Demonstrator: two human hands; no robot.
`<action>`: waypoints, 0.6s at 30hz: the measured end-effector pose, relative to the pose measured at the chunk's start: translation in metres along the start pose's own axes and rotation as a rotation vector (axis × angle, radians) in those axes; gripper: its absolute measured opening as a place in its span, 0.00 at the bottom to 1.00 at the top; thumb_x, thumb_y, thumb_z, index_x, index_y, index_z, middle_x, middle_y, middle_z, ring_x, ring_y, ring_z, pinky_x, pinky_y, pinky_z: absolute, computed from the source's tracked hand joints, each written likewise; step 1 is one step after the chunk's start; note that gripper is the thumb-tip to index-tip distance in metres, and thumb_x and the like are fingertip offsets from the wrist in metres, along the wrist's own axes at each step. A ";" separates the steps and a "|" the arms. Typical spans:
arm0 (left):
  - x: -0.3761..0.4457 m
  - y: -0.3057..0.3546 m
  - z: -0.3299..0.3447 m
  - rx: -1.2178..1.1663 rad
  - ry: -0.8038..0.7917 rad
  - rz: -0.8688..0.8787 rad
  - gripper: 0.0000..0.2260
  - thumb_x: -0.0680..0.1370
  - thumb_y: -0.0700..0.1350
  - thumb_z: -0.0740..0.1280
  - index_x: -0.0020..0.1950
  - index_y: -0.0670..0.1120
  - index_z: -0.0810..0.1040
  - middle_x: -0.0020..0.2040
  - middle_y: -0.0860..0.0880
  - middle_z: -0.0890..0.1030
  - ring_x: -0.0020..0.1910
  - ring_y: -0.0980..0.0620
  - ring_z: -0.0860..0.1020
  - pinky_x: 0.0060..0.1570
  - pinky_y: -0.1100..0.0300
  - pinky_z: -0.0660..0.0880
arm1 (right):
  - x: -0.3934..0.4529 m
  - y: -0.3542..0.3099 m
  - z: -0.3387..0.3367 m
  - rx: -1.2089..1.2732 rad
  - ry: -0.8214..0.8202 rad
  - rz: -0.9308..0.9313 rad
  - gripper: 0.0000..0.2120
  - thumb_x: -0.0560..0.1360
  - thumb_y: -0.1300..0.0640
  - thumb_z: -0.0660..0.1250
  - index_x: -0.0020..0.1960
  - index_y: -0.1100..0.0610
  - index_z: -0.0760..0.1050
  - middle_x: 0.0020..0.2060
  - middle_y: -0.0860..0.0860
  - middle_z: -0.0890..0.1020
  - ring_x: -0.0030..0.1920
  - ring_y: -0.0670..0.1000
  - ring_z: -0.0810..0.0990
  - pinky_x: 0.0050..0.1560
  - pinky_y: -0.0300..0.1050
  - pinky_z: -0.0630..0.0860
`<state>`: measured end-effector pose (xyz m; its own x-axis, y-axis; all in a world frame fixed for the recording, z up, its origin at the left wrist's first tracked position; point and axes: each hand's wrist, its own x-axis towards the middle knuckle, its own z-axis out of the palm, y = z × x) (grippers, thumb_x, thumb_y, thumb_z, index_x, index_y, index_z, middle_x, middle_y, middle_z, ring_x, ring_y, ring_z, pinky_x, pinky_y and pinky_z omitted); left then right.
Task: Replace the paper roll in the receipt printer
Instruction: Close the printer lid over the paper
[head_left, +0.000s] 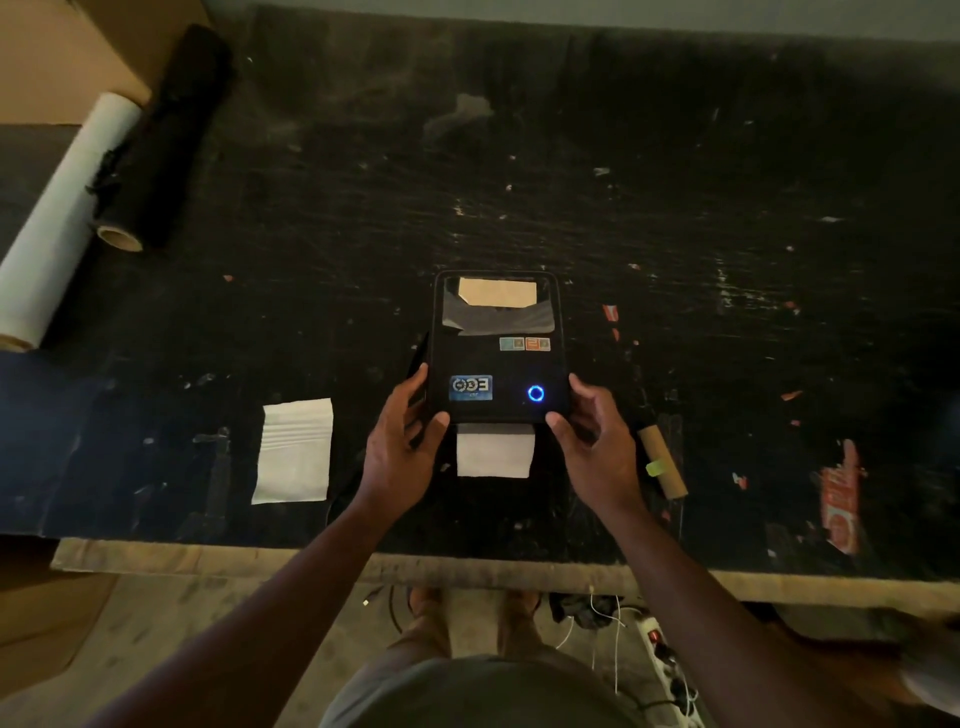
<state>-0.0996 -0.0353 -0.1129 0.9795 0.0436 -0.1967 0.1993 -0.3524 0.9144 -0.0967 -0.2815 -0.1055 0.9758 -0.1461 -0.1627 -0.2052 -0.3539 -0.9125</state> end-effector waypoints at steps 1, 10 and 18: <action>0.000 0.000 0.001 0.004 0.002 0.001 0.29 0.83 0.42 0.66 0.82 0.57 0.60 0.79 0.47 0.70 0.74 0.52 0.72 0.60 0.70 0.75 | 0.000 0.001 0.000 0.004 0.000 0.003 0.25 0.80 0.57 0.71 0.75 0.49 0.69 0.65 0.44 0.78 0.65 0.45 0.80 0.64 0.45 0.79; 0.001 0.002 -0.002 0.018 0.003 0.001 0.29 0.83 0.41 0.66 0.82 0.53 0.60 0.79 0.45 0.69 0.74 0.50 0.73 0.55 0.79 0.73 | -0.004 0.001 0.003 -0.003 0.015 -0.020 0.23 0.80 0.55 0.71 0.74 0.52 0.70 0.62 0.43 0.78 0.64 0.47 0.81 0.64 0.51 0.80; -0.001 0.004 -0.007 0.030 -0.019 0.000 0.29 0.84 0.41 0.66 0.82 0.55 0.60 0.80 0.46 0.68 0.77 0.48 0.71 0.60 0.72 0.74 | -0.006 0.003 0.004 0.009 0.007 -0.013 0.24 0.80 0.55 0.71 0.74 0.51 0.70 0.60 0.36 0.77 0.58 0.30 0.78 0.56 0.29 0.77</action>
<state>-0.0994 -0.0304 -0.1065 0.9788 0.0259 -0.2032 0.1976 -0.3805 0.9034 -0.1026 -0.2778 -0.1084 0.9779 -0.1478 -0.1481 -0.1915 -0.3474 -0.9179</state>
